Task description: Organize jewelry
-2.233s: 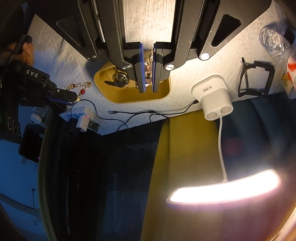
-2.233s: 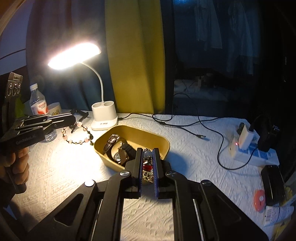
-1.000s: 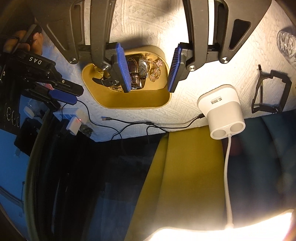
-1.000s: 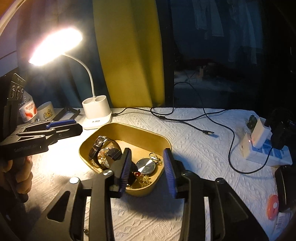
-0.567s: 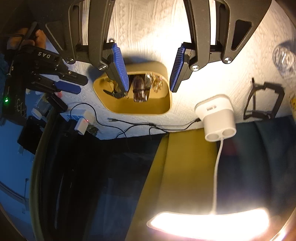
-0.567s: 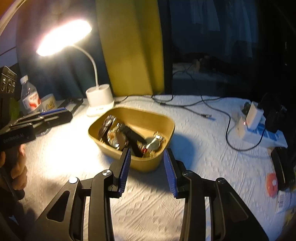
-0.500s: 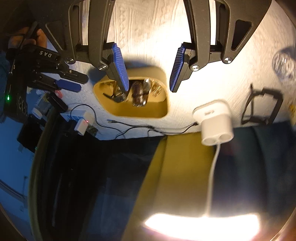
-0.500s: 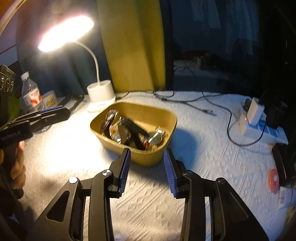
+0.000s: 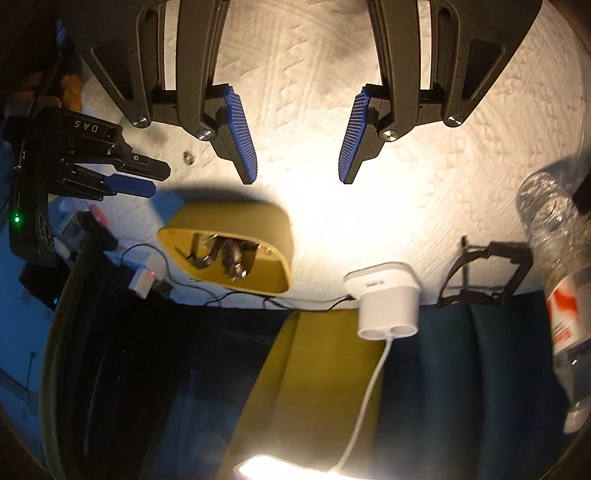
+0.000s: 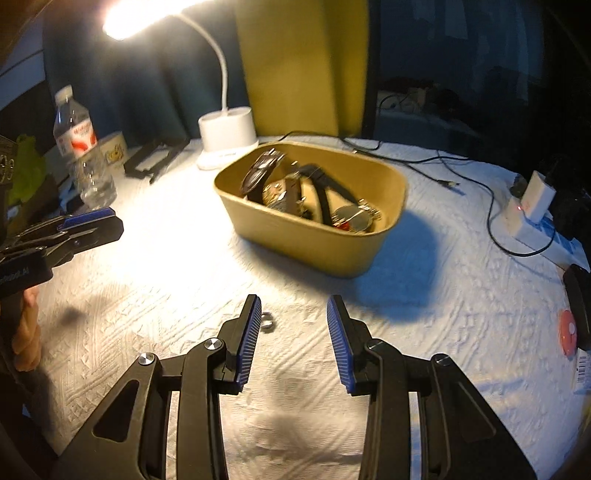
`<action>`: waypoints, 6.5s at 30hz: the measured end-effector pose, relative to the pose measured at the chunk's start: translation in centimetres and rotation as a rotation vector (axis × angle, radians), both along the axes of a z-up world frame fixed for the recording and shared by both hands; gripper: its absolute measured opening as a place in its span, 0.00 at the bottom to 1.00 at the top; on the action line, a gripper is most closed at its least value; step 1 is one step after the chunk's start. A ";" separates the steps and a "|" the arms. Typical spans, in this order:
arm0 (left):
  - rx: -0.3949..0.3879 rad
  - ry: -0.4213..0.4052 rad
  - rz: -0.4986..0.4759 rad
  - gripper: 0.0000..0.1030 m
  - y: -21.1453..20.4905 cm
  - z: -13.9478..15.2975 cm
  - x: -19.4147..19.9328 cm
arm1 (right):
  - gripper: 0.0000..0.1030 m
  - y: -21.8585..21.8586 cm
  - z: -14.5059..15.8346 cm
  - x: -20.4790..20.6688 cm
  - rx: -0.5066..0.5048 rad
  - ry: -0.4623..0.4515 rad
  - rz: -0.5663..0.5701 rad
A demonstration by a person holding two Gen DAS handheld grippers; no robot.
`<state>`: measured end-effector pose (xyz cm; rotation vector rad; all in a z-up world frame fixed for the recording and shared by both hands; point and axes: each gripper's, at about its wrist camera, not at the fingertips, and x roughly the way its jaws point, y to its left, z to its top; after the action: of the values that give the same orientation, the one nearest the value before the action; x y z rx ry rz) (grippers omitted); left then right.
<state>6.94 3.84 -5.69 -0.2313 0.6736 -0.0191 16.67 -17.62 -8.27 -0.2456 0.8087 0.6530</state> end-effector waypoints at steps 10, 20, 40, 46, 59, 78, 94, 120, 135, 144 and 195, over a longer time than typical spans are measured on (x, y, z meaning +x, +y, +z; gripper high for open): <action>-0.041 0.016 0.017 0.47 1.9 -1.3 -1.0 | 0.36 2.1 -1.7 -0.1 -0.058 0.029 -0.010; -0.052 0.032 0.025 0.47 2.3 -2.0 -1.0 | 0.13 2.8 -2.0 0.1 -0.076 0.034 -0.001; -0.006 0.049 -0.011 0.47 -1.7 -1.1 -0.7 | 0.12 -0.8 -0.1 -1.3 0.024 -0.006 -0.010; 0.012 0.064 -0.047 0.47 -4.3 -0.8 -0.1 | 0.12 -3.4 0.4 -1.7 0.075 -0.017 -0.030; 0.029 0.169 -0.139 0.38 -10.1 -2.7 2.3 | 0.12 -9.0 0.0 -1.9 0.168 -0.008 -0.094; 0.179 0.226 -0.215 0.14 -15.2 -4.0 3.1 | 0.12 -13.3 -0.5 -1.8 0.244 -0.001 -0.118; 0.149 0.119 -0.166 0.13 -13.5 -1.0 3.0 | 0.12 -11.4 1.4 -1.3 0.234 -0.046 -0.073; 0.069 -0.073 -0.057 0.14 -4.5 2.8 9.4 | 0.12 -3.3 4.0 5.9 0.167 -0.110 0.024; -0.022 -0.025 -0.044 0.14 -2.8 1.3 12.3 | 0.13 -2.5 3.2 8.9 0.139 -0.063 -0.010; -0.017 -0.041 -0.032 0.35 -2.9 2.0 11.7 | 0.19 -3.0 3.3 8.9 0.129 -0.052 -0.053; -0.018 -0.145 -0.060 0.57 -7.0 6.3 -5.5 | 0.56 -8.1 7.5 -8.1 0.166 -0.177 -0.158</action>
<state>1.39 -3.13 0.66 -0.2246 0.5364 -0.0989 8.55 -25.69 -0.78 -0.0863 0.5936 0.5381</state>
